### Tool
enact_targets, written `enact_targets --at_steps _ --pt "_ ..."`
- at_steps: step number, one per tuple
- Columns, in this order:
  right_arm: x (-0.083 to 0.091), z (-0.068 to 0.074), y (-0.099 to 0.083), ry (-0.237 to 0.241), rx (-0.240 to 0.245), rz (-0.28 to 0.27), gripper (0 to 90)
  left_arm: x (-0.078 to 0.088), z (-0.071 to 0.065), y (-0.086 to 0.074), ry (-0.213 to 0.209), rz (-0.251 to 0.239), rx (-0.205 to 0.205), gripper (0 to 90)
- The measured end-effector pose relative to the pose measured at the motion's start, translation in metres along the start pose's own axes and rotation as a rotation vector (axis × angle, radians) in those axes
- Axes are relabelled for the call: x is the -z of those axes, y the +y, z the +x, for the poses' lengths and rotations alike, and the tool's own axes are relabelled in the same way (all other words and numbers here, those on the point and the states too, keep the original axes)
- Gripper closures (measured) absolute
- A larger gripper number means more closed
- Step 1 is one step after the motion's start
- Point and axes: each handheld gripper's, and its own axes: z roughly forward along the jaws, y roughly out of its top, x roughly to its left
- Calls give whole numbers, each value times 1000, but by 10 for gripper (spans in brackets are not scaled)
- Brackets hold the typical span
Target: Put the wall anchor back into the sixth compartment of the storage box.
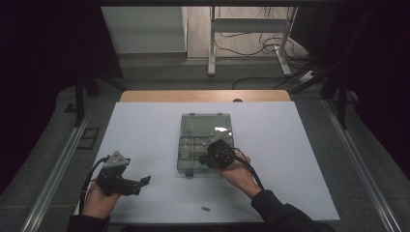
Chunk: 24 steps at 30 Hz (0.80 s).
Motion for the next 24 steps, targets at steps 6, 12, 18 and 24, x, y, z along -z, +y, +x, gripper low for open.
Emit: enact_targets --at_steps 6,12,18,24 --pt "-6 -2 0 -18 -1 11 832 0 0 0 0 0 -1 0" --pt "-9 -3 0 -23 -6 15 800 0 0 0 0 0 -2 0" --pt "-8 -2 0 -26 -4 10 790 0 0 0 0 -3 -2 0" --pt "-6 0 0 -29 4 12 752 0 0 0 0 -4 -2 0"
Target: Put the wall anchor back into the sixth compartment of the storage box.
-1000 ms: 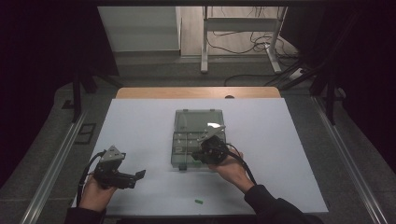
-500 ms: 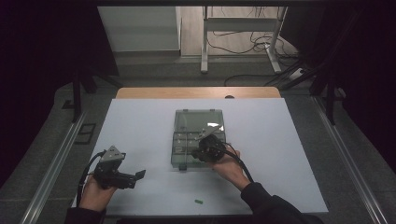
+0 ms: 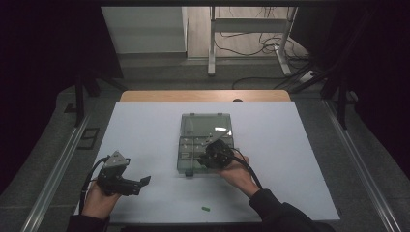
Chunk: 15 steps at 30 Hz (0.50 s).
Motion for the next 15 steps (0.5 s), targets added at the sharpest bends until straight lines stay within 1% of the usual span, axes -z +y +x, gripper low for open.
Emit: enact_targets --at_steps 12,15 --pt "7 7 0 -23 22 -3 630 0 0 0 0 -1 0 0" --pt "9 8 0 -15 22 -7 591 0 0 0 0 -2 -1 0"
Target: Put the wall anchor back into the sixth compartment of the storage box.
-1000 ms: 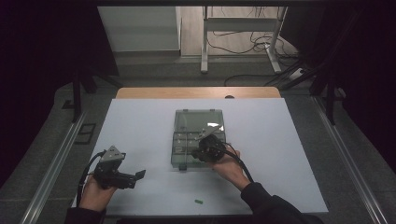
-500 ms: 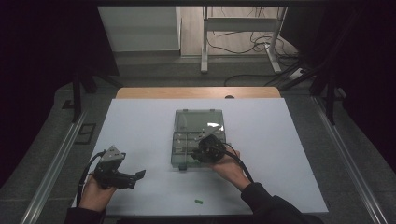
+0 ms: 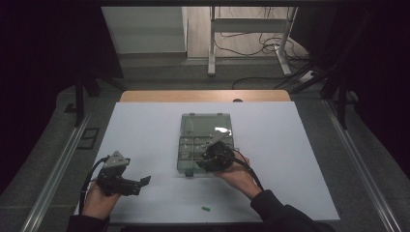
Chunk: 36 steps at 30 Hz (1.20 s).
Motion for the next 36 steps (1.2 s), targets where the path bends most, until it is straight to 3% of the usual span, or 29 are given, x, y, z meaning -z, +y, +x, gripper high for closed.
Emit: enact_targets --at_steps 14,24,30,36 --pt "9 7 -2 0 10 -18 432 0 0 0 -1 1 0 0" --pt "14 10 -8 -1 23 -45 270 0 0 0 -2 1 2 0" --pt "18 11 -12 41 1 -56 165 0 0 0 -2 1 2 0" --pt "23 13 -15 49 -21 -59 71 0 0 0 -2 -1 0 0"
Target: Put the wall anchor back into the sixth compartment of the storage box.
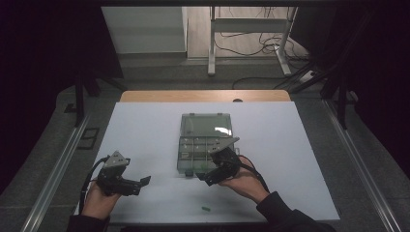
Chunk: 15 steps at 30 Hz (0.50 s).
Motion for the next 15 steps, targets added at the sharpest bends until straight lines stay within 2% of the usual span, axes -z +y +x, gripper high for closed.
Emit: enact_targets --at_steps 6,15 --pt "5 3 -1 0 -1 -9 0 0 0 0 0 0 -1 0" --pt "7 11 -5 21 20 14 0 0 0 0 -1 1 0 0"
